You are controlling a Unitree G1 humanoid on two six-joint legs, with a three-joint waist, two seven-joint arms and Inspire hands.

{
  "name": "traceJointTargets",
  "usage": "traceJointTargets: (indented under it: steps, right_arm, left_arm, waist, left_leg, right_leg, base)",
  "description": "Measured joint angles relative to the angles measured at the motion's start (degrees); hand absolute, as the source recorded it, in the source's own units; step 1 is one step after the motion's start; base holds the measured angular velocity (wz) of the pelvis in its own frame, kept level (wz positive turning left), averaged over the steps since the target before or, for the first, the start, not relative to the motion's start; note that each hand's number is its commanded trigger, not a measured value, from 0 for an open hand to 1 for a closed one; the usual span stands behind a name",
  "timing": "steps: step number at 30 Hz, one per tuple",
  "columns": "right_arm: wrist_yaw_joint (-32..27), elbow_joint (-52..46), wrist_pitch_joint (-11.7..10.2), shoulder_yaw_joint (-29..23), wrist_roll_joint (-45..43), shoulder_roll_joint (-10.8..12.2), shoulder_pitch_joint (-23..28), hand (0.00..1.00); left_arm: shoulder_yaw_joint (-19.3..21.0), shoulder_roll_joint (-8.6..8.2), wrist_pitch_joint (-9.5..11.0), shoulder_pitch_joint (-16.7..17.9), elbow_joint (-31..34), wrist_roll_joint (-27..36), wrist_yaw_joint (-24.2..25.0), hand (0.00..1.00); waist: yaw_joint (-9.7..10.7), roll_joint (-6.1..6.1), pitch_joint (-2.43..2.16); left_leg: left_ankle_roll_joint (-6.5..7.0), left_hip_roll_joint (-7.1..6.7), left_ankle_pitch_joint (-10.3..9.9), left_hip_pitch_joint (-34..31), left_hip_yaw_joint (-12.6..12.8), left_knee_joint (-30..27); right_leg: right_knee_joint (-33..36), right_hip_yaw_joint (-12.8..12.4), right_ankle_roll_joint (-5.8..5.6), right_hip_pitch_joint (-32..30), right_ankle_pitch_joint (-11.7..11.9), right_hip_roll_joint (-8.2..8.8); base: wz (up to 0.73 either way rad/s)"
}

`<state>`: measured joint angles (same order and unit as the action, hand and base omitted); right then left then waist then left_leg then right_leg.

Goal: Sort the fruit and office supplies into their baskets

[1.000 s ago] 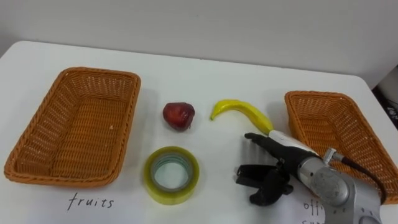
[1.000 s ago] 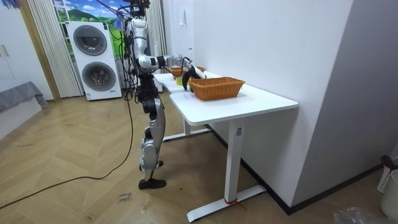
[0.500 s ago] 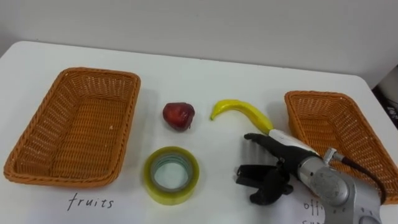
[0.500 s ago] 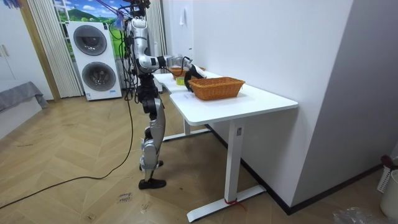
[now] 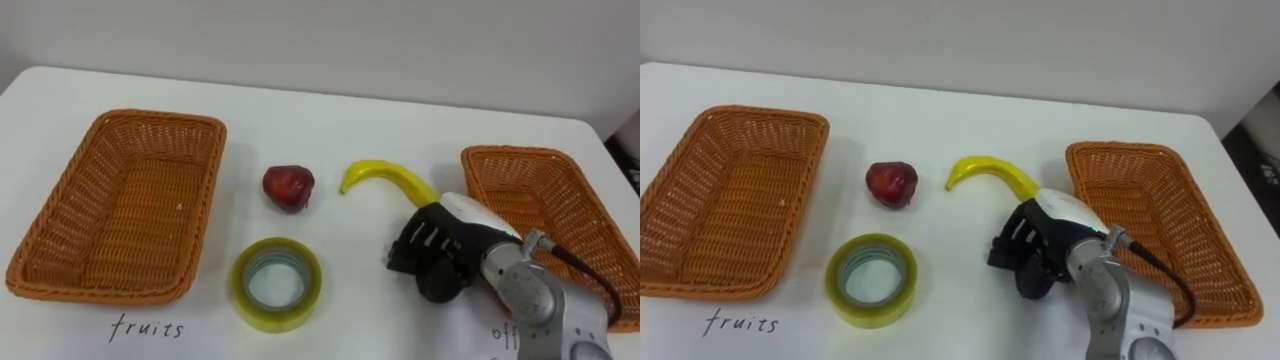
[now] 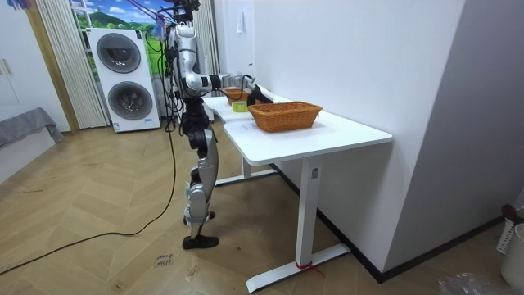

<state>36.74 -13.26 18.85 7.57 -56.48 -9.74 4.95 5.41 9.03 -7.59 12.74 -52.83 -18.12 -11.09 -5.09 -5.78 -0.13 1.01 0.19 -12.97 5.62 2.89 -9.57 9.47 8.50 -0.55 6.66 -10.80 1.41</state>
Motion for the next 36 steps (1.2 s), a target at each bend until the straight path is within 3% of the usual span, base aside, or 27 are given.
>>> traceJointTargets:
  steps: [15, 22, 28, 36]
  right_arm:
    - [2.1, -0.7, 0.0, 0.0, 1.5, 0.0, 0.2, 1.0]
    - [2.0, -1.0, -0.2, -0.1, 7.2, -0.3, 0.7, 1.0]
    - [2.0, -2.9, -2.3, -0.3, 9.2, -0.3, 0.7, 1.0]
    - [-1.3, -9.7, -5.3, -6.8, 12.8, -0.2, 0.6, 1.0]
  left_arm:
    - [0.1, 0.14, 0.0, 0.2, -0.7, 0.0, 0.0, 0.0]
    - [-0.5, 0.17, 0.1, 0.1, -3.5, 0.6, 0.0, 0.0]
    - [-1.1, 0.0, 1.1, 0.3, -3.6, 1.2, 0.0, 0.0]
    - [0.7, -0.53, 1.9, 0.8, -5.2, 1.1, 0.0, 0.0]
  waist:
    - [0.0, 0.01, -0.02]
    - [0.7, 0.0, 0.0]
    - [1.6, -0.14, 0.02]
    - [1.9, -0.02, 0.1]
  left_leg:
    - [-0.02, 0.0, 0.0, 0.1, 0.0, -0.1]
    - [-0.02, -0.03, 0.0, 0.0, -0.1, -0.1]
    - [-0.01, -0.04, 0.0, -0.5, 0.2, -0.1]
    - [0.0, -0.03, 0.0, 0.0, 0.3, 0.1]
  right_leg:
    - [0.1, 0.0, 0.0, 0.1, 0.0, -0.05]
    - [0.1, 0.2, 0.0, 0.1, 0.0, -0.03]
    - [0.2, -0.4, 0.0, -0.7, 0.0, -0.03]
    - [0.0, -0.6, 0.0, -0.3, 0.0, -0.01]
  base:
    - [-0.01]
    - [0.0]
    - [-0.02]
    - [-0.02]
